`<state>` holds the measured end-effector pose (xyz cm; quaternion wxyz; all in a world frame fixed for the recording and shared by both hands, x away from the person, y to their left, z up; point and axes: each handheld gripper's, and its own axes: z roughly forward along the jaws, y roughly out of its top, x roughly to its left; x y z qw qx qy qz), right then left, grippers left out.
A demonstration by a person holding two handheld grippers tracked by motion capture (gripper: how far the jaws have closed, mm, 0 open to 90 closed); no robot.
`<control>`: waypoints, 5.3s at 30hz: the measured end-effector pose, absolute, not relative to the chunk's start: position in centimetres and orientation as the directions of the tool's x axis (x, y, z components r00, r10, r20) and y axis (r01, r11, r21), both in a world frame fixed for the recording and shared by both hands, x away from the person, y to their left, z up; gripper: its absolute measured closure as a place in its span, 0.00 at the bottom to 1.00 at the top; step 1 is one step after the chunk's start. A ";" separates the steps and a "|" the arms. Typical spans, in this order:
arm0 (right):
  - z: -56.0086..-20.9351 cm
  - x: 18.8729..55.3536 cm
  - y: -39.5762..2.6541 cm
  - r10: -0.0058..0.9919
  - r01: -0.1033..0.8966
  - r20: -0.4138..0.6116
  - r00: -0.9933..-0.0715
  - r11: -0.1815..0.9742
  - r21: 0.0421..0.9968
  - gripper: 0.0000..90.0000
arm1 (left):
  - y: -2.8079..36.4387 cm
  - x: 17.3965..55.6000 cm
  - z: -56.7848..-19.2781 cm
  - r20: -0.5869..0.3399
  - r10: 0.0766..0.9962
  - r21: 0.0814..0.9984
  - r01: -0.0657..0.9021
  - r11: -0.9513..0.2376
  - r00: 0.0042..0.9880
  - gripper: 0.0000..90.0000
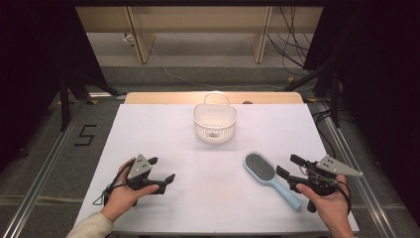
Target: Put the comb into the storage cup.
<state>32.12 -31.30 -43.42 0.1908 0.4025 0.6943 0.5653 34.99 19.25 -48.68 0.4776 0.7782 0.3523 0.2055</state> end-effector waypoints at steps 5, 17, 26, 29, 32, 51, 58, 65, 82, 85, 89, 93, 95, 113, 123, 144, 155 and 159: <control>-43.4 32.2 -31.9 0.795 0.329 0.189 -0.577 0.014 0.944 0.24 | 19.2 35.0 -48.7 -0.018 0.746 0.886 0.355 -0.297 0.666 0.13; -43.2 32.4 -32.2 0.801 0.311 0.183 -0.570 0.005 0.950 0.25 | 19.3 35.0 -48.7 -0.017 0.745 0.887 0.355 -0.297 0.666 0.13; -42.7 32.7 -32.6 0.810 0.290 0.172 -0.561 -0.002 0.957 0.25 | 19.2 35.1 -48.8 -0.019 0.745 0.885 0.358 -0.298 0.667 0.13; -42.5 33.0 -32.7 0.814 0.292 0.164 -0.557 0.007 0.956 0.24 | 19.2 35.1 -48.8 -0.022 0.747 0.886 0.359 -0.294 0.664 0.13; -42.4 33.3 -32.8 0.817 0.291 0.162 -0.554 0.008 0.957 0.24 | 19.2 35.1 -48.8 -0.021 0.747 0.884 0.360 -0.296 0.665 0.13; -41.7 35.3 -31.6 0.809 0.294 0.156 -0.567 0.021 0.956 0.24 | 19.1 35.1 -48.8 -0.018 0.745 0.886 0.356 -0.298 0.667 0.13; -41.7 35.6 -31.4 0.806 0.296 0.158 -0.570 0.022 0.955 0.24 | 19.1 35.1 -48.8 -0.017 0.744 0.886 0.356 -0.299 0.668 0.13; -41.6 35.9 -31.4 0.805 0.304 0.162 -0.570 0.024 0.952 0.24 | 19.1 35.1 -48.7 -0.015 0.743 0.886 0.354 -0.300 0.669 0.13; -41.8 37.0 -31.3 0.810 0.428 0.149 -0.567 0.135 0.894 0.23 | 19.1 35.1 -48.7 -0.015 0.743 0.886 0.354 -0.300 0.669 0.13; -42.0 37.3 -31.1 0.804 0.471 0.127 -0.581 0.205 0.858 0.22 | 19.0 35.1 -48.7 -0.019 0.744 0.886 0.356 -0.296 0.668 0.13; -42.3 37.5 -30.8 0.792 0.542 0.094 -0.604 0.321 0.777 0.22 | 19.0 35.1 -48.8 -0.018 0.743 0.885 0.356 -0.300 0.670 0.13; -42.7 37.5 -30.4 0.766 0.607 0.078 -0.638 0.437 0.664 0.23 | 19.1 35.1 -48.7 -0.018 0.745 0.886 0.356 -0.297 0.666 0.13; -43.1 37.4 -29.9 0.746 0.630 0.077 -0.661 0.497 0.598 0.23 | 19.1 35.1 -48.7 -0.015 0.745 0.886 0.355 -0.300 0.667 0.13; -44.5 37.9 -27.4 0.704 0.678 0.037 -0.710 0.668 0.306 0.28 | 19.0 35.1 -48.7 -0.015 0.742 0.885 0.355 -0.303 0.670 0.13; -45.0 38.3 -26.4 0.707 0.689 0.024 -0.707 0.681 0.247 0.31 | 19.0 35.1 -48.7 -0.013 0.741 0.885 0.353 -0.304 0.671 0.14; -45.5 39.1 -24.6 0.703 0.695 -0.017 -0.711 0.706 0.139 0.41 | 19.0 35.1 -48.8 -0.016 0.740 0.885 0.354 -0.303 0.672 0.14; -45.3 39.3 -24.1 0.711 0.705 -0.022 -0.703 0.701 0.105 0.55 | 19.0 35.0 -48.8 -0.016 0.740 0.884 0.355 -0.303 0.672 0.14; -45.3 39.5 -24.0 0.719 0.714 -0.021 -0.695 0.693 0.095 0.59 | 19.0 35.0 -48.8 -0.017 0.740 0.884 0.355 -0.303 0.672 0.14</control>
